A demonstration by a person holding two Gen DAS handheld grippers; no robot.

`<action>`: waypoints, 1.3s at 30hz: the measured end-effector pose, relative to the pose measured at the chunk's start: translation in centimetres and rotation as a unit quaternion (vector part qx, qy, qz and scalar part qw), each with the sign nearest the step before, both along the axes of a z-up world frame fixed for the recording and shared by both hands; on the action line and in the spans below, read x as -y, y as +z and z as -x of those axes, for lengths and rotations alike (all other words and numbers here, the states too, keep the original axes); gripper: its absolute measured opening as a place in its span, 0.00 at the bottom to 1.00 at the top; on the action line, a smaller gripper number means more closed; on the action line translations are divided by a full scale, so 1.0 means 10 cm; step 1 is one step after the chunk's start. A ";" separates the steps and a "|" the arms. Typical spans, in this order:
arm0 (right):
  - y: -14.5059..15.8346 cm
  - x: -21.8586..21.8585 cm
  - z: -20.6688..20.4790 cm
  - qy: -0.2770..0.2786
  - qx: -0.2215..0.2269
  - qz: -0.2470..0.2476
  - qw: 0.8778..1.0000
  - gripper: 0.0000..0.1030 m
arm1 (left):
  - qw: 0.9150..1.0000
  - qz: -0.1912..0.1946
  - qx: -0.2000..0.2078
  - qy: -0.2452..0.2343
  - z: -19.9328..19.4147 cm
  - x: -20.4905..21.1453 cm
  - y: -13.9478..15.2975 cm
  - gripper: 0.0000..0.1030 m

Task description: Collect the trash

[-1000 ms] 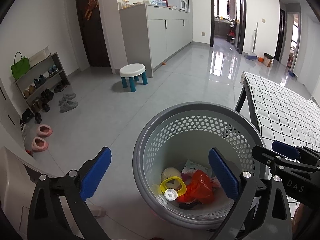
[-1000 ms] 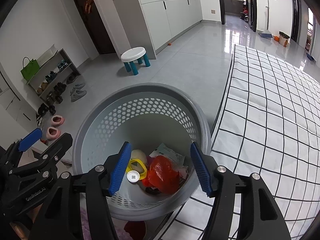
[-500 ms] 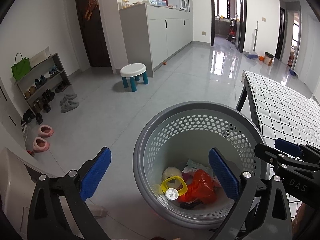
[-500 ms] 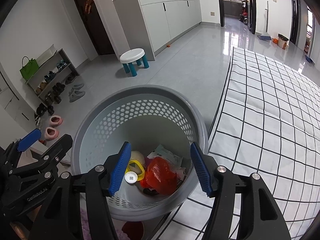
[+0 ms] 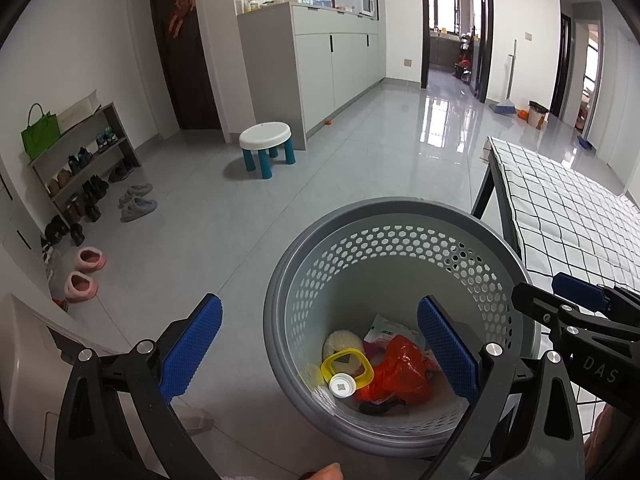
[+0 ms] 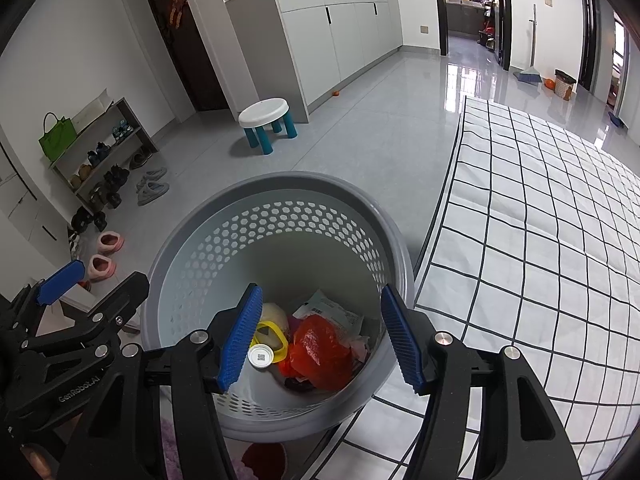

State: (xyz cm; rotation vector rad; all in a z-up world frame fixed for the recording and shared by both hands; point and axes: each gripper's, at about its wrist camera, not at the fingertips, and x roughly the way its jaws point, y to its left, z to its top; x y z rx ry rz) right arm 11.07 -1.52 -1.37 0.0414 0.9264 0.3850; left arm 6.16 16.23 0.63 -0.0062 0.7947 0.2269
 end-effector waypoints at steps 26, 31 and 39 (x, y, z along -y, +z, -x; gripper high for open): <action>0.00 -0.01 0.00 0.000 0.000 0.000 1.000 0.58 | 1.000 -0.002 0.003 0.001 0.00 -0.01 0.02 0.93; -0.01 -0.03 0.02 0.001 0.000 0.001 1.000 0.58 | 1.000 -0.002 0.003 0.001 0.00 -0.01 0.02 0.93; -0.01 -0.03 0.02 0.001 0.000 0.001 1.000 0.58 | 1.000 -0.002 0.003 0.001 0.00 -0.02 0.03 0.93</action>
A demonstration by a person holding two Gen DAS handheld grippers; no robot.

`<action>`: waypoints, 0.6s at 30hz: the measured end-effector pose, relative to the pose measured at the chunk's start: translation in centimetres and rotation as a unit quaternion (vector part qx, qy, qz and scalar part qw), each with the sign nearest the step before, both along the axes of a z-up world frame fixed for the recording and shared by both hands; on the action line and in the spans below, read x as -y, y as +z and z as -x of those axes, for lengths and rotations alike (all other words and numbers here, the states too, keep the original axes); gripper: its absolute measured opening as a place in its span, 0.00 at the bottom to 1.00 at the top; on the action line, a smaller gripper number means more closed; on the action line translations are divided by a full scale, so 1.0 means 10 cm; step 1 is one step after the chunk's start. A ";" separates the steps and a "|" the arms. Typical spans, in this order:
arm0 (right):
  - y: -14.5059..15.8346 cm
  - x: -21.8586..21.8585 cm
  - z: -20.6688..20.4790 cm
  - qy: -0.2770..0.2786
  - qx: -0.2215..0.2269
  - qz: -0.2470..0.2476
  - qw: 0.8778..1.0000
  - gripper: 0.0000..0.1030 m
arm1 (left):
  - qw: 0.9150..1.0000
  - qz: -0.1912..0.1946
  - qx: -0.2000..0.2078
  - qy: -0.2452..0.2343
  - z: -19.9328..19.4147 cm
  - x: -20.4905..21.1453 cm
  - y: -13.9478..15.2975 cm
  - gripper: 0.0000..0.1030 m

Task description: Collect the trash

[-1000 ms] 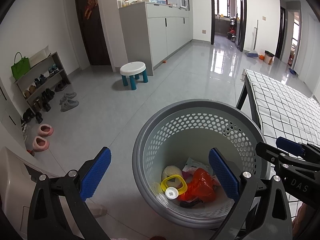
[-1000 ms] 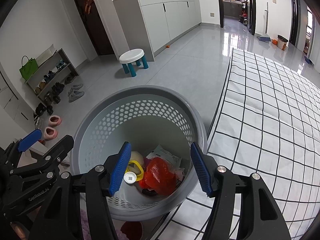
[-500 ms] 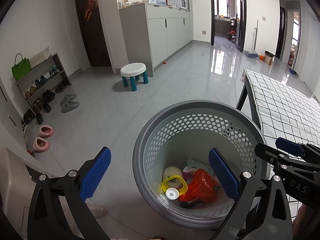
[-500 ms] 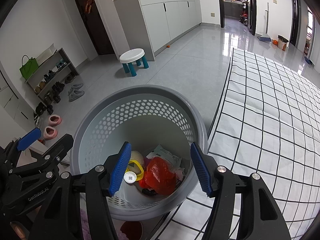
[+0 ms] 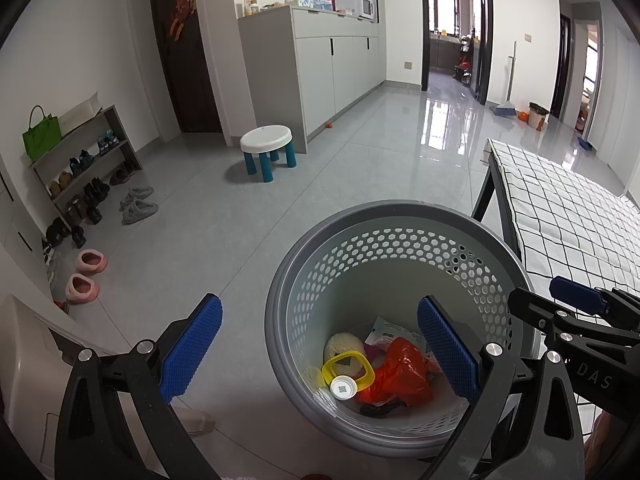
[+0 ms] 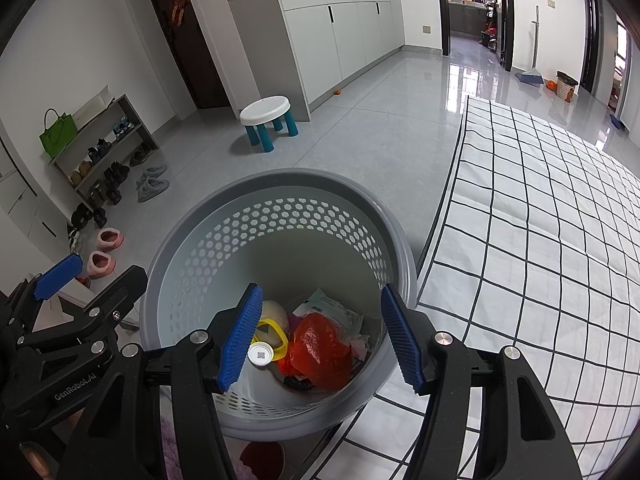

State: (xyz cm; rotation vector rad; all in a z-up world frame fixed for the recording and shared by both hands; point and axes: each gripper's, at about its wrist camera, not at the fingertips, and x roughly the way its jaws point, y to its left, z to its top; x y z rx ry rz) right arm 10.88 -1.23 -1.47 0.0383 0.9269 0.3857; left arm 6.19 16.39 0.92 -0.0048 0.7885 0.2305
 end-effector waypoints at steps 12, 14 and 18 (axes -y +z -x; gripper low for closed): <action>0.01 0.00 0.00 0.000 0.000 0.000 1.000 0.58 | 1.000 0.001 0.001 0.000 0.00 0.00 0.00 0.93; 0.01 -0.01 0.00 0.000 0.000 0.000 1.000 0.58 | 1.000 0.002 0.002 0.000 0.00 0.00 0.01 0.93; 0.01 -0.01 0.00 0.000 0.000 0.000 1.000 0.58 | 1.000 0.002 0.001 0.000 0.00 0.00 0.01 0.93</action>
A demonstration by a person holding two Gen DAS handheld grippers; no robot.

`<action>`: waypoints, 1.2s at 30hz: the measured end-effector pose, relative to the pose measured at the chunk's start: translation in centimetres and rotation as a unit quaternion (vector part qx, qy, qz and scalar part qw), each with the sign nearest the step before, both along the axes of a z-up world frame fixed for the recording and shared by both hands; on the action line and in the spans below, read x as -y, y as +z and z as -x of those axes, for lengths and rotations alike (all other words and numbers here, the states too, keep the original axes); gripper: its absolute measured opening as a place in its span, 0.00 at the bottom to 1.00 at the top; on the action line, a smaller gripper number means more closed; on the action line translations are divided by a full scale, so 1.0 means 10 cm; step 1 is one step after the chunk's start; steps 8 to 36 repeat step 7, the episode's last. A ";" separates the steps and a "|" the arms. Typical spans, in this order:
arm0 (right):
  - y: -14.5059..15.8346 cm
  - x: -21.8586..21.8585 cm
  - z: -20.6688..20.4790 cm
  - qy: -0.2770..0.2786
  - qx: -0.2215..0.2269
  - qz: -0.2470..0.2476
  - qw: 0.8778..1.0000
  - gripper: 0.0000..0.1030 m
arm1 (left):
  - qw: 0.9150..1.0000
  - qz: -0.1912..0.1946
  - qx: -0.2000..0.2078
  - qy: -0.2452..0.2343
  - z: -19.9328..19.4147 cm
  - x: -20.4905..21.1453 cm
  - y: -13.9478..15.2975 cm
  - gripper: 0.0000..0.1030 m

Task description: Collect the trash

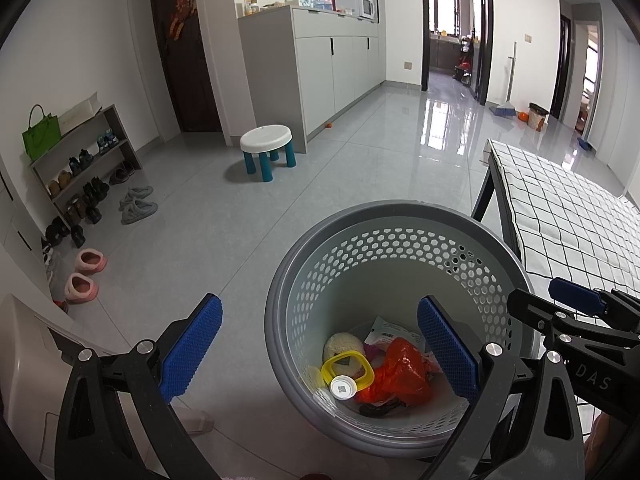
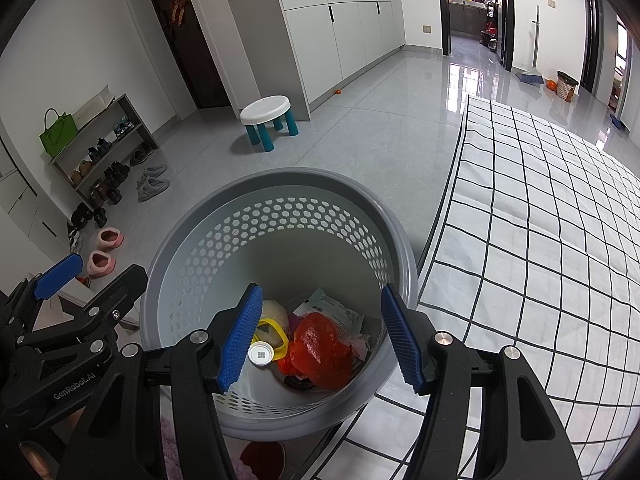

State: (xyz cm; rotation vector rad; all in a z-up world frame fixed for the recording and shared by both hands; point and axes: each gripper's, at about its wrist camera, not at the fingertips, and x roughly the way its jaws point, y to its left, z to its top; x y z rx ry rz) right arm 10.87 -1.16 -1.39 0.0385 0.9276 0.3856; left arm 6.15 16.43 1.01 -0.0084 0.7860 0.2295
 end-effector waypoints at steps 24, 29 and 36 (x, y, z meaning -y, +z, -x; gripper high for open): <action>0.00 0.00 0.00 0.000 0.000 0.000 1.000 0.58 | 1.000 0.000 0.000 0.001 0.00 0.00 0.00 0.93; 0.00 0.00 0.00 0.000 0.000 0.000 1.000 0.58 | 1.000 0.000 0.000 0.001 0.00 0.00 0.00 0.93; 0.00 0.00 0.00 0.000 0.000 0.000 1.000 0.58 | 1.000 0.000 0.000 0.001 0.00 0.00 0.00 0.93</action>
